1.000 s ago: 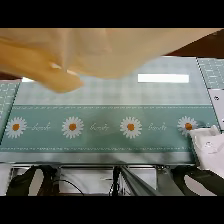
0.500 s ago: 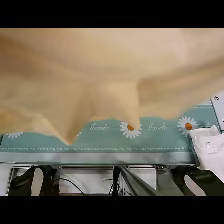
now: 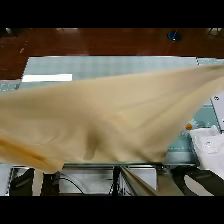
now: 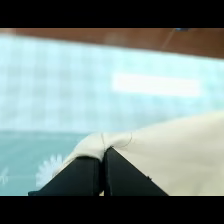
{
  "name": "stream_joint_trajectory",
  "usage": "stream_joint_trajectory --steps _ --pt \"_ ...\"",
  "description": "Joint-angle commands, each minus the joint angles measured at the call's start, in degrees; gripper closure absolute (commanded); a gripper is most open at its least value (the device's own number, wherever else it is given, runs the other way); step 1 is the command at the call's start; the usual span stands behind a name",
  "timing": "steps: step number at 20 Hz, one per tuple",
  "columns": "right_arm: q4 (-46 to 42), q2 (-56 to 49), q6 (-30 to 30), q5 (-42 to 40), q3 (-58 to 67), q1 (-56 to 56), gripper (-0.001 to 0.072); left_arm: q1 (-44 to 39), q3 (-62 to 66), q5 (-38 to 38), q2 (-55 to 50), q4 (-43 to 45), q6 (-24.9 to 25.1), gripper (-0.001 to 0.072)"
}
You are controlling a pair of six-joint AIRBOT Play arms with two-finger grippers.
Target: Fold the shirts.
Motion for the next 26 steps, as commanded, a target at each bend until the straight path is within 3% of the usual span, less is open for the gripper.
stream_joint_trajectory --steps 1,5,10,15,18,22,24,26 --pt "0.2 -10.9 -1.5 -4.2 -4.6 0.0 0.0702 0.1 -16.3 4.9 -0.4 2.4 1.8 0.0677" --pt "0.5 -20.2 -1.5 -20.2 -4.6 0.0 0.0701 -0.1 -32.1 23.2 -8.6 -5.3 7.9 0.0677" --pt "1.4 -25.8 -0.5 -35.6 -4.6 0.0 0.0701 -7.4 -33.4 45.1 -27.2 -5.6 18.9 0.0677" --pt "3.3 -30.9 -0.2 -44.7 -4.6 0.0 0.0701 -18.8 -33.4 66.3 -40.2 -5.6 30.2 0.0675" --pt "3.3 -35.9 -0.2 -46.9 -4.6 0.0 0.0701 -21.4 -33.4 78.3 -44.9 -5.6 33.1 0.0675" --pt "3.6 -42.6 0.6 -46.7 -4.6 0.0 0.0701 -21.2 -33.4 84.2 -49.2 -5.6 33.1 0.0674" --pt "6.4 -45.0 0.7 -45.7 -4.6 0.0 0.0701 -21.6 -33.4 82.4 -51.2 -5.7 32.6 0.0673" --pt "10.4 -46.5 0.7 -44.2 -4.6 0.0 0.0699 -22.8 -33.4 78.4 -52.8 -5.7 28.9 0.0673"
